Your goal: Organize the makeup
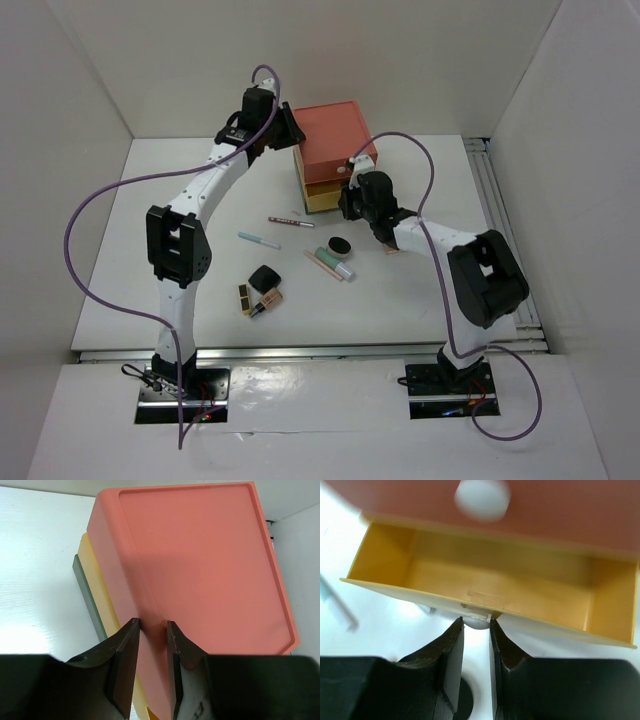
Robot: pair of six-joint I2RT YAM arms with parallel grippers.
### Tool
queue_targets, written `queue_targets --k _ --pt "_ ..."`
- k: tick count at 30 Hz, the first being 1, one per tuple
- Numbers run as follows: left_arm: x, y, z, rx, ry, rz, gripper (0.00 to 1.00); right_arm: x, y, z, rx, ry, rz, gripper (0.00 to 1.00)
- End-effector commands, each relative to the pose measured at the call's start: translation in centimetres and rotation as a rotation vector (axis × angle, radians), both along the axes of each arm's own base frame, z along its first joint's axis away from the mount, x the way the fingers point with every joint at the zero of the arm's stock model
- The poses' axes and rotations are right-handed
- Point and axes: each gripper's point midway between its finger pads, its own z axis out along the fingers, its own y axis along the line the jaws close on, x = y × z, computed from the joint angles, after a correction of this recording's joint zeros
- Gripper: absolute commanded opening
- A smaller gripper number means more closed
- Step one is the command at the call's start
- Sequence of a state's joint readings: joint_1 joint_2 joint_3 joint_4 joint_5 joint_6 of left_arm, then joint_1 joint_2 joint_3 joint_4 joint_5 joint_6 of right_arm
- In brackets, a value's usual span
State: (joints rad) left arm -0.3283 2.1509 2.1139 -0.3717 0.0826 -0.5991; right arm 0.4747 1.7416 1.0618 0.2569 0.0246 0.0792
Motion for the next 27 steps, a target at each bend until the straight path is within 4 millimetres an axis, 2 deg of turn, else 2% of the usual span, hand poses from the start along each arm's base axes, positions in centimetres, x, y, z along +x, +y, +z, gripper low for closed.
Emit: queue_targets --k 1,3,4,6,11,12,13,14,16,17,18,19,20,21,22,23,25,27 --pt "-2.8 0.1 -6.2 0.087 0.195 -0.020 0.39 -4.3 -0.6 -0.5 -0.036 0.056 0.022 0.08" --pt "-2.9 0.2 -6.6 0.090 0.203 -0.020 0.39 -6.3 -0.4 -0.2 -0.032 0.069 0.026 0.08" --pt "-2.9 0.2 -6.6 0.090 0.203 -0.020 0.39 -7.2 -0.9 -1.0 -0.044 0.090 0.026 0.08" --pt "-2.9 0.3 -6.3 0.085 0.196 -0.007 0.39 -8.7 -0.6 -0.4 -0.021 0.102 0.024 0.08" --pt "-3.0 0.3 -6.8 0.088 0.206 -0.007 0.39 -10.3 -0.5 -0.3 -0.016 0.124 0.017 0.09" --pt "-3.1 0.3 -6.2 0.078 0.201 -0.002 0.39 -10.3 -0.5 -0.4 -0.016 0.124 0.017 0.11" --pt "-3.2 0.4 -6.6 0.081 0.210 -0.002 0.39 -10.3 -0.5 -0.4 -0.016 0.124 0.017 0.14" --pt "-3.2 0.4 -6.6 0.081 0.210 -0.002 0.39 -10.5 -0.2 -0.4 -0.016 0.124 0.027 0.20" --pt "-3.3 0.4 -6.1 0.078 0.201 -0.002 0.47 -10.3 0.0 0.2 -0.009 0.114 0.027 0.31" --pt "-3.3 0.4 -6.1 0.078 0.201 -0.002 0.53 -10.4 0.4 0.6 -0.011 0.115 0.036 0.38" --pt "-3.3 0.4 -5.6 0.082 0.189 -0.007 0.59 -10.2 0.5 1.0 -0.013 0.102 0.041 0.50" --pt "-3.2 0.4 -5.2 0.079 0.181 -0.007 0.72 -10.4 0.9 1.2 -0.016 0.105 0.053 0.53" --pt "-3.4 0.5 -3.9 0.079 0.155 -0.012 0.78 -10.3 0.9 2.2 -0.018 0.091 0.059 0.57" --pt "-3.2 0.5 -3.1 0.089 0.123 -0.024 0.84 -10.2 0.8 2.5 -0.025 0.089 0.046 0.86" --pt "-3.1 0.8 -2.1 0.090 0.100 -0.009 0.96 -10.2 0.7 3.0 -0.023 0.087 0.046 1.00" --pt "-3.1 1.0 -1.4 0.093 0.087 0.003 1.00 -10.5 0.5 3.4 -0.027 0.093 0.046 1.00" --pt "-3.2 1.6 1.7 0.101 0.012 0.011 1.00 -10.6 0.6 4.7 -0.024 0.073 0.041 1.00" --pt "-3.7 1.8 3.5 0.098 -0.023 0.008 1.00 -11.5 0.7 5.7 -0.028 0.059 0.081 1.00"
